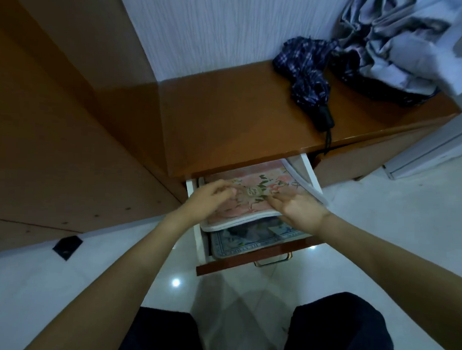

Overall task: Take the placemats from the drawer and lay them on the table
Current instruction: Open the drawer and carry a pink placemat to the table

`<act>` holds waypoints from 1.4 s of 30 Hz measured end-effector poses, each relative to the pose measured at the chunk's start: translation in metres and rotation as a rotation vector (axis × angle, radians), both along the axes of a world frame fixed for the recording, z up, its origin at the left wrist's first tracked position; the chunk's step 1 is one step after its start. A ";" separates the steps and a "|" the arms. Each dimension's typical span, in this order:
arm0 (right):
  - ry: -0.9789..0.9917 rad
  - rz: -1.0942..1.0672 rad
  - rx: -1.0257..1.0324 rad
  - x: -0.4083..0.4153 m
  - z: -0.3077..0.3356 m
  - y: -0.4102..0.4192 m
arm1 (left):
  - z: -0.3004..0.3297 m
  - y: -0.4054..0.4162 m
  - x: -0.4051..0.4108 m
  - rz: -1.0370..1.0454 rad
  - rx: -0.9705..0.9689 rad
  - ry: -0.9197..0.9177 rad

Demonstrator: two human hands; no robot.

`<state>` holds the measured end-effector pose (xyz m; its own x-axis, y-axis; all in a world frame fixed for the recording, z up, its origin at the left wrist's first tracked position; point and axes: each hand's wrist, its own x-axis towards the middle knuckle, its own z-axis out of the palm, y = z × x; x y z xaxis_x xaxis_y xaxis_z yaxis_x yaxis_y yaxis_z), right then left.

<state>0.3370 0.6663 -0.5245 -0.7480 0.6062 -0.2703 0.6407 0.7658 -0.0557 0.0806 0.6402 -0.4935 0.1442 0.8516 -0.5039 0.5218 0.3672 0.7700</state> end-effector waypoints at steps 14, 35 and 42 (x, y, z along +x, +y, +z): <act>0.379 -0.008 0.219 0.040 0.151 -0.051 | 0.123 -0.053 0.012 0.775 -0.730 -0.671; 0.595 -0.665 -0.938 0.117 0.461 -0.068 | 0.398 -0.090 0.046 0.677 -0.281 -0.714; 1.088 -1.035 -1.314 0.141 0.459 -0.103 | 0.444 -0.108 0.049 0.533 -0.197 -0.835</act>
